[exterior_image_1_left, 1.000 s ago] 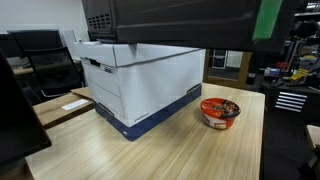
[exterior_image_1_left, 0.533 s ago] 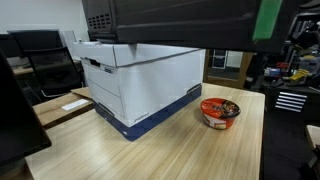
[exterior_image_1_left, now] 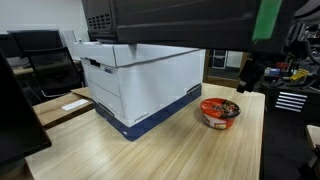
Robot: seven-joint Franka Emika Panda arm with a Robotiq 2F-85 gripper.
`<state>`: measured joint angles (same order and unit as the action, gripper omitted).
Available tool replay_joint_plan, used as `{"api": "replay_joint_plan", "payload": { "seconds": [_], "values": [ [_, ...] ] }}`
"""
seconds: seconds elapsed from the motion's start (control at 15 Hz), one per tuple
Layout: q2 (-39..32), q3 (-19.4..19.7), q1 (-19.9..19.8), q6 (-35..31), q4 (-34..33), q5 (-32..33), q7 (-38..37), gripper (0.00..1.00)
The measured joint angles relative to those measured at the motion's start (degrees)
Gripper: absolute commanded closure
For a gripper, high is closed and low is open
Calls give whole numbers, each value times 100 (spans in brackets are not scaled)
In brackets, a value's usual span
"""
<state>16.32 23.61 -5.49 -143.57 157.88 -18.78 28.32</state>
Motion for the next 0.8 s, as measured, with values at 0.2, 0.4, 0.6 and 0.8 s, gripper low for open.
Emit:
{"api": "replay_joint_plan", "payload": {
  "seconds": [0.2,0.4,0.6,0.8],
  "values": [
    [-401,-4,205,-359,-2,-547,149,0],
    [-817,-9,449,-599,-18,-1111,333,0],
    [-1143,-8,660,-743,-119,-1720,538,0],
    [-1384,5,715,-773,-329,-2434,839,0]
  ]
}}
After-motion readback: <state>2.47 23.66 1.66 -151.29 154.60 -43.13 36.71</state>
